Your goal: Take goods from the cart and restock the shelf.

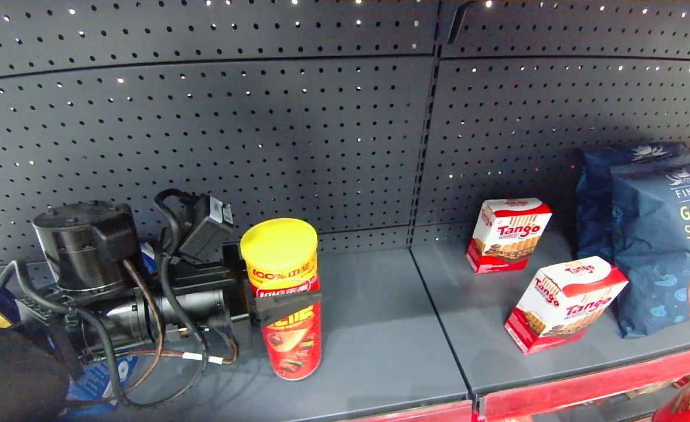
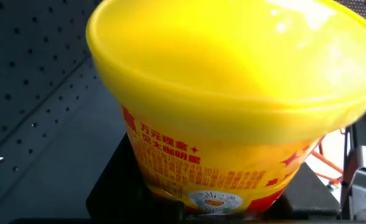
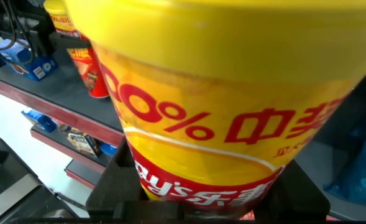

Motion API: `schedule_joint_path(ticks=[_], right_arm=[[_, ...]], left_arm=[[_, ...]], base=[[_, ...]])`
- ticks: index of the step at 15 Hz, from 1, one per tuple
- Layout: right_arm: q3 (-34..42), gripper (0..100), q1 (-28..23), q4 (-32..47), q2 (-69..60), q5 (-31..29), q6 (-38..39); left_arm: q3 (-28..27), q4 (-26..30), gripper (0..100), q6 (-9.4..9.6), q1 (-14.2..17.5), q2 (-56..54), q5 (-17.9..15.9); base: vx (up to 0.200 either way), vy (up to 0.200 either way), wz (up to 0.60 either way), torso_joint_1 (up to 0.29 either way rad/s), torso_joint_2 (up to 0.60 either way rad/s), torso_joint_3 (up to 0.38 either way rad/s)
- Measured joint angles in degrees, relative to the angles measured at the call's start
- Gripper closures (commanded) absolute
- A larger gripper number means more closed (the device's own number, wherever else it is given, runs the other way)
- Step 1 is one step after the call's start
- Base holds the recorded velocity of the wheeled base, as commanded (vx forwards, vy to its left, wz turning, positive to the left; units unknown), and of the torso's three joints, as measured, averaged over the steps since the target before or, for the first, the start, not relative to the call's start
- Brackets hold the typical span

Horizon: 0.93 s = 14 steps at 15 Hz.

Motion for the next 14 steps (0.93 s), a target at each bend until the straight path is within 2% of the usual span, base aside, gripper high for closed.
schedule_joint_path(ticks=[8, 14], right_arm=[[0.0, 100, 0.0, 0.0, -0.1, -0.1, -0.1], [-0.1, 100, -0.1, 0.0, -0.2, -0.2, -0.1]], left_arm=[[5.2, -0.1, 100, 0.00, -0.3, -2.3, -0.1], [5.7, -0.8, 100, 0.00, -0.3, -2.4, -0.1]], base=[[0.000, 0.000, 0.00, 0.000, 0.00, 0.000], [0.000, 0.000, 0.00, 0.000, 0.00, 0.000]])
